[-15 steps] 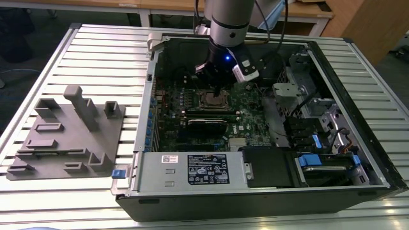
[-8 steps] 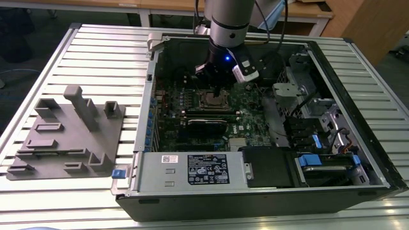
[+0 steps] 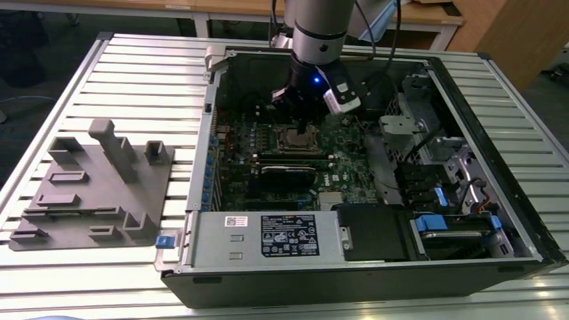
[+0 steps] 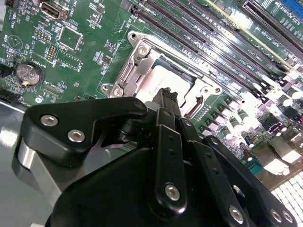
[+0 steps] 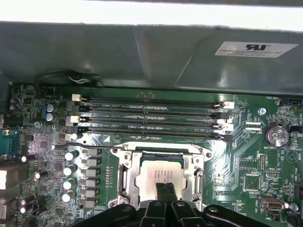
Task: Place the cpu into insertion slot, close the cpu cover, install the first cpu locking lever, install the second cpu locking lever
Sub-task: 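Install the first cpu locking lever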
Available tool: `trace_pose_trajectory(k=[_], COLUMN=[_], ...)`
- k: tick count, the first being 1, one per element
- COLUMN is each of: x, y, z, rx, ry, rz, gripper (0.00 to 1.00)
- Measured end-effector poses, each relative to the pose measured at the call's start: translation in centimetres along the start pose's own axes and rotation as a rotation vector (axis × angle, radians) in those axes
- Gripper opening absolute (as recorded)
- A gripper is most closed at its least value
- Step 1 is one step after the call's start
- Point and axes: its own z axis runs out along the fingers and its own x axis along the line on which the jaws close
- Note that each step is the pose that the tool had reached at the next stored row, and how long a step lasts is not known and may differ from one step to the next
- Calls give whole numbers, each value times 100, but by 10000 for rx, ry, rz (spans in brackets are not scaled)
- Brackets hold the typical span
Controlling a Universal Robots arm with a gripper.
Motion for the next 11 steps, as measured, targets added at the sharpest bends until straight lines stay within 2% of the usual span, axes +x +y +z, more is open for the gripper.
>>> trace_pose_trajectory(k=[11], x=[0], y=[6], z=[-169], rx=[1], ry=[0], rz=[0], gripper=[11])
